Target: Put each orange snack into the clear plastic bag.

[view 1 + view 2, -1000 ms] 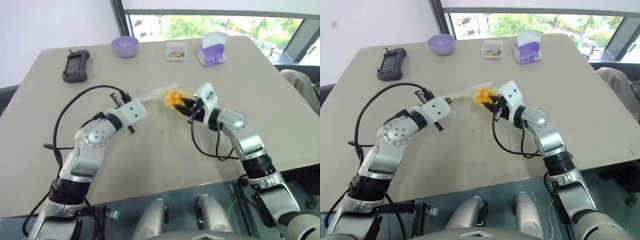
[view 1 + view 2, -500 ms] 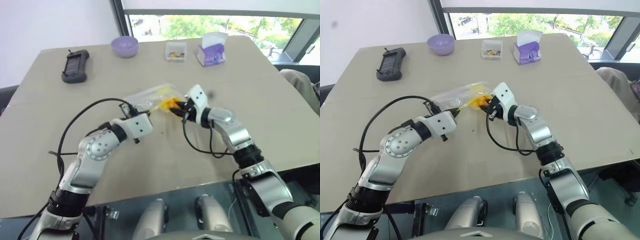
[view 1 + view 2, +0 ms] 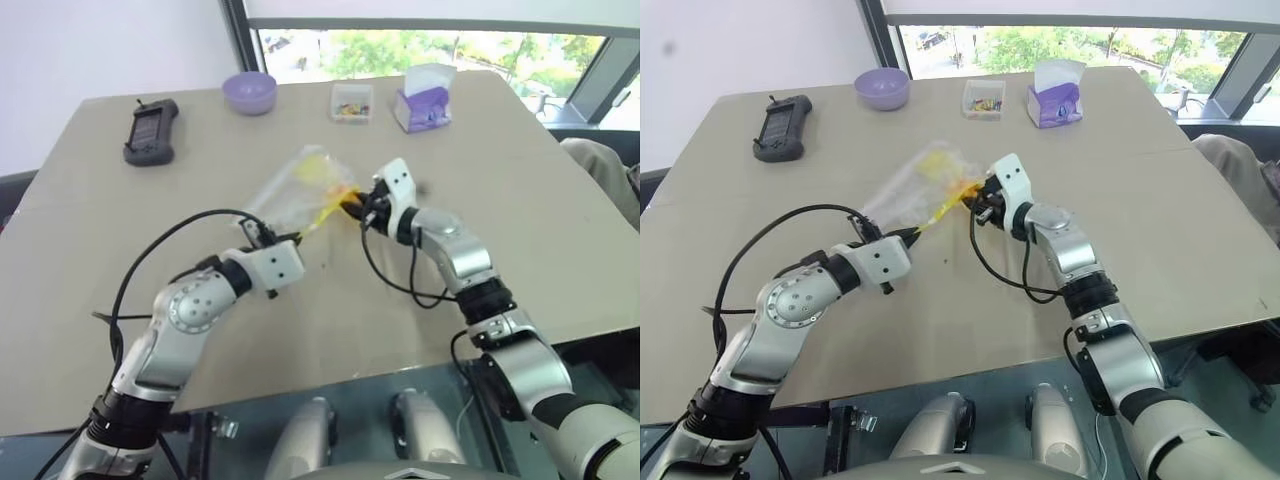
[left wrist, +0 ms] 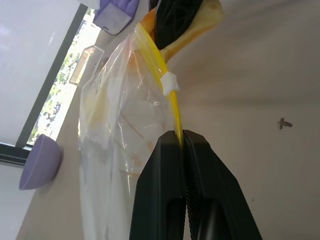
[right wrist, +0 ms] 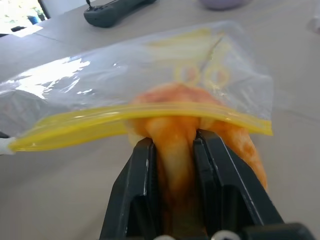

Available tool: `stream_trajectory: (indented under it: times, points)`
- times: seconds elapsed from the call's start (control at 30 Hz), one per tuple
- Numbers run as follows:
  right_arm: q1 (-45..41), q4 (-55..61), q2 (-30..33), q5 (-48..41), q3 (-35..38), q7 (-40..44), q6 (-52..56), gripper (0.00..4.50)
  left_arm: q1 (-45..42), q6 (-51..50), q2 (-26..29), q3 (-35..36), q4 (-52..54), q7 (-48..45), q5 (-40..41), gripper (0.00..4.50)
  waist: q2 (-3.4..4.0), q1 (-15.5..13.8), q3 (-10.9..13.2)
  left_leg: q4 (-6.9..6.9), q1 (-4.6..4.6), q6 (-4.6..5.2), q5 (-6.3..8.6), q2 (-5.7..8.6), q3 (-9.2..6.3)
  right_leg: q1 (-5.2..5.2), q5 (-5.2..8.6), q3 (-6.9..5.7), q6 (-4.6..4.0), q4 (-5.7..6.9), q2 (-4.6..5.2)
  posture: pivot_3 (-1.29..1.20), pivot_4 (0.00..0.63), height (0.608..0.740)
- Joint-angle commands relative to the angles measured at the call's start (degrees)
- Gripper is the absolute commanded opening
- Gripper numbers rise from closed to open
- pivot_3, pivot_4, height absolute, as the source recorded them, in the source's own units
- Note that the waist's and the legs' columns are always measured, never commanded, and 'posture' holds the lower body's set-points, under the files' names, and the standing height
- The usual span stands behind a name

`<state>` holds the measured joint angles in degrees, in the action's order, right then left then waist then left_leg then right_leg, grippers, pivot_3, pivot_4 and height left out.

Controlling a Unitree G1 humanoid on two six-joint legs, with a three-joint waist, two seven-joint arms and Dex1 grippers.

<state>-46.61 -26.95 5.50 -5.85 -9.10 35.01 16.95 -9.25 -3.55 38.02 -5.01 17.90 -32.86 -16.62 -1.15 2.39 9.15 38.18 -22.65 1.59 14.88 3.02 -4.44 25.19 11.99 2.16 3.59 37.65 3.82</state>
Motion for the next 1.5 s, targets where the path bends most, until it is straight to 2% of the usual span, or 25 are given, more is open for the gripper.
stream_trajectory:
  times: [0.03, 0.17, 0.37, 0.77, 1.0, 1.33, 1.43, 1.5]
  points:
    - [-1.0, 2.8, -1.9, -3.0, 2.7, -0.1, -1.0, 0.99, -0.3, -1.9, -0.5, 2.1, 2.5, -1.0, 3.0, 0.0, 0.0, 0.1, 0.0, 0.0, 0.0, 0.0, 0.0, 0.0, 0.0, 0.0, 0.0, 0.01, 0.0, 0.0, 0.0, 0.0, 0.15, 0.74]
    - [0.2, 4.6, -1.4, -1.8, 2.3, -0.8, -3.1, 0.99, -0.7, -4.4, 0.0, 2.6, 2.3, -2.6, 5.0, 0.0, 0.01, 0.1, 0.0, 0.0, 0.0, 0.01, 0.0, -0.01, 0.0, 0.0, 0.0, 0.0, 0.0, 0.01, -0.01, 0.0, 0.15, 0.74]
    - [2.2, 7.9, 2.9, 3.6, -0.6, -1.2, -10.5, 0.99, -3.7, -7.8, 0.5, 2.6, 1.1, -5.1, 7.4, 0.0, 0.01, -0.1, 0.0, 0.01, -0.03, 0.0, 0.0, 0.04, -0.04, -0.01, 0.0, -0.06, 0.0, -0.01, 0.02, 0.0, 0.15, 0.74]
    - [4.4, 11.9, 7.0, 13.0, -5.1, -3.4, -21.6, 0.99, -7.2, -9.5, 1.0, 0.9, 0.3, -9.4, 9.9, 0.0, 0.01, 0.0, 0.0, 0.01, -0.03, -0.01, -0.01, 0.02, -0.03, -0.01, 0.0, -0.04, 0.0, -0.02, -0.02, 0.0, 0.15, 0.74]
    - [8.1, 18.2, 8.5, 10.4, -4.2, -0.6, -16.6, 0.99, -10.7, -7.6, 0.8, -1.7, -1.7, -10.8, 9.7, 0.0, 0.01, -0.1, 0.0, 0.01, -0.03, -0.06, -0.04, 0.02, -0.03, -0.02, 0.0, -0.03, 0.0, -0.03, -0.01, 0.0, 0.15, 0.74]
    - [10.9, 19.1, 14.2, 16.1, -8.0, 0.7, -16.1, 0.99, -16.3, 2.9, -0.3, -3.6, -5.8, -8.6, 7.5, 0.0, 0.0, 0.0, 0.0, 0.02, -0.03, -0.04, -0.02, 0.03, 0.01, -0.02, 0.0, -0.02, 0.0, -0.03, -0.02, 0.0, 0.15, 0.74]
    - [11.1, 18.6, 12.1, 13.8, -6.8, 0.3, -12.8, 0.99, -15.6, 6.0, -0.4, -3.9, -6.4, -8.1, 7.2, 0.0, 0.0, 0.1, 0.0, 0.02, -0.03, -0.04, -0.03, 0.0, 0.02, -0.01, 0.0, 0.0, 0.0, -0.02, -0.04, 0.0, 0.15, 0.74]
    - [10.9, 18.6, 7.6, 8.3, -3.5, -0.8, -6.6, 0.99, -14.2, 8.2, -0.2, -4.4, -6.7, -8.1, 6.8, 0.0, 0.0, 0.1, 0.0, 0.02, -0.02, -0.04, -0.03, -0.01, 0.02, -0.01, 0.0, 0.0, 0.0, -0.01, -0.05, 0.0, 0.15, 0.74]
